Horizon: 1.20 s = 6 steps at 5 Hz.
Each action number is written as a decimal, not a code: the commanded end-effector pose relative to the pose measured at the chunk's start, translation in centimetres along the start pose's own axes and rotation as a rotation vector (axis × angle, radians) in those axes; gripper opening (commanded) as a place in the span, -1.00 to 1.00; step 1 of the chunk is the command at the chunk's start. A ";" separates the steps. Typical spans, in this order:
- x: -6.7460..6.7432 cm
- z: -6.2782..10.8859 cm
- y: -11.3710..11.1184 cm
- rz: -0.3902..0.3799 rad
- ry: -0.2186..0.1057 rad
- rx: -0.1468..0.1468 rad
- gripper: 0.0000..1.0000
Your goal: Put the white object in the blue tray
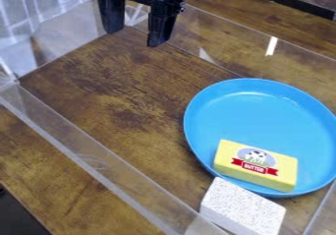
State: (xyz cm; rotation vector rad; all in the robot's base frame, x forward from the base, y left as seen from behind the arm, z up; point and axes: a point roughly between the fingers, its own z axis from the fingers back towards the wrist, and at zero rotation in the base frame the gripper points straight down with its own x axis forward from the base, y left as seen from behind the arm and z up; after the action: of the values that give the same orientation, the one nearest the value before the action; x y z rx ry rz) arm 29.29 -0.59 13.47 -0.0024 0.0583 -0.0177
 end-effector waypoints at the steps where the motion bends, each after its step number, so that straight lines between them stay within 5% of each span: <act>1: -0.6 -0.5 0.3 -0.044 0.014 0.000 1.00; 2: -1.1 -0.9 0.4 -0.090 0.028 0.000 1.00; 4: -0.6 -1.4 0.5 0.016 0.047 -0.015 1.00; 6: -0.9 -0.3 -1.4 -0.153 0.058 -0.014 1.00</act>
State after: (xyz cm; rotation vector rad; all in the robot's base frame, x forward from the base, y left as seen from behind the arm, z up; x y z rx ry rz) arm 27.65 -1.76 11.46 -0.0249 0.1867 -0.1587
